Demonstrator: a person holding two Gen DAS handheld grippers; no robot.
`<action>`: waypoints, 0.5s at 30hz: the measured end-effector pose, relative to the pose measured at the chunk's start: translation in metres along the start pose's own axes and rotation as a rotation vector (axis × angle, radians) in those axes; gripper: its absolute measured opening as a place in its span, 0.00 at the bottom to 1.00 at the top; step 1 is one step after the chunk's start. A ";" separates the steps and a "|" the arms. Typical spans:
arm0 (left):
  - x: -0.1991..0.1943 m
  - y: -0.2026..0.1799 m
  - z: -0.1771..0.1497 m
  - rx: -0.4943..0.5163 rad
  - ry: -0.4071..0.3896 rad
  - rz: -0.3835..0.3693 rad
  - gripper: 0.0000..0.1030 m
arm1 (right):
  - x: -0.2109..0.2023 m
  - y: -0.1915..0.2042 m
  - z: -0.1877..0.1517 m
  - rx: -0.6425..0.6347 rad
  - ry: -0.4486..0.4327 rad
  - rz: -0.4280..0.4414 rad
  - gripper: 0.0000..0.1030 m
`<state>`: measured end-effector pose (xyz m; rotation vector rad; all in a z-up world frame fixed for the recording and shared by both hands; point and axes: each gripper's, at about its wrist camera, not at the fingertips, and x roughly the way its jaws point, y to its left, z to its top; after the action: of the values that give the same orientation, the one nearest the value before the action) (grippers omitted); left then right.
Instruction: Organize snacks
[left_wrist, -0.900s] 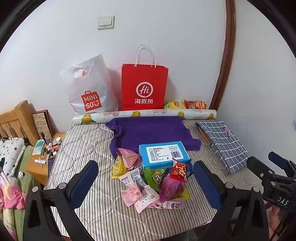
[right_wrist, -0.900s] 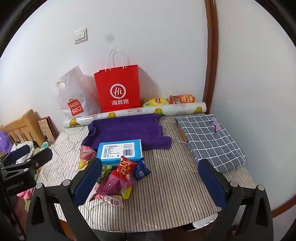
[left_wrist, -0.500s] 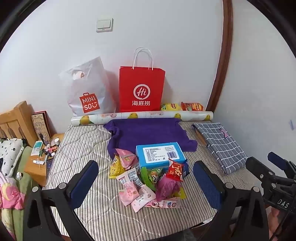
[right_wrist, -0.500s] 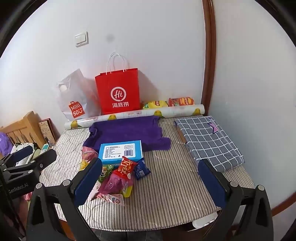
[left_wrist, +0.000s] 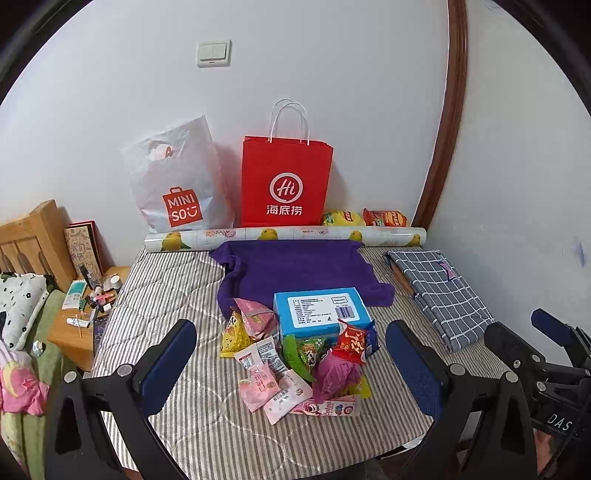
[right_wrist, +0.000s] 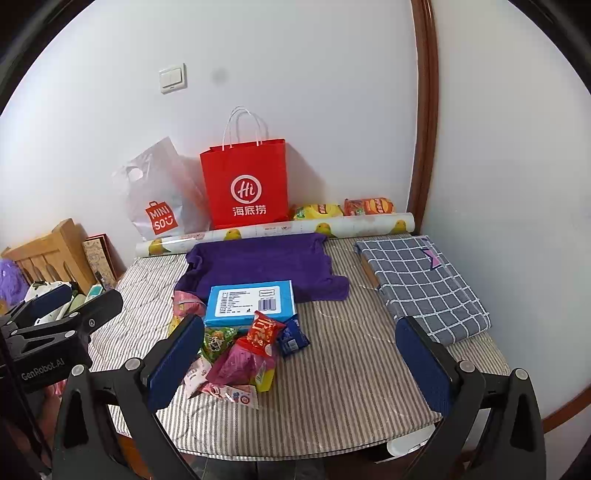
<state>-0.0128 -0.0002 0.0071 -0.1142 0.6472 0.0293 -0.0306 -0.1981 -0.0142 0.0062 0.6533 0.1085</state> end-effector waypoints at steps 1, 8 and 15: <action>0.000 0.000 -0.001 -0.002 -0.002 0.000 1.00 | 0.000 0.001 0.001 -0.001 0.001 0.000 0.99; -0.003 0.005 -0.001 -0.014 -0.012 0.002 1.00 | 0.000 0.005 0.000 -0.003 -0.005 0.011 0.99; -0.004 0.008 0.001 -0.018 -0.014 0.005 1.00 | 0.000 0.008 -0.001 0.001 -0.006 0.019 0.99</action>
<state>-0.0163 0.0078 0.0094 -0.1292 0.6331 0.0408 -0.0319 -0.1906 -0.0151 0.0142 0.6473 0.1265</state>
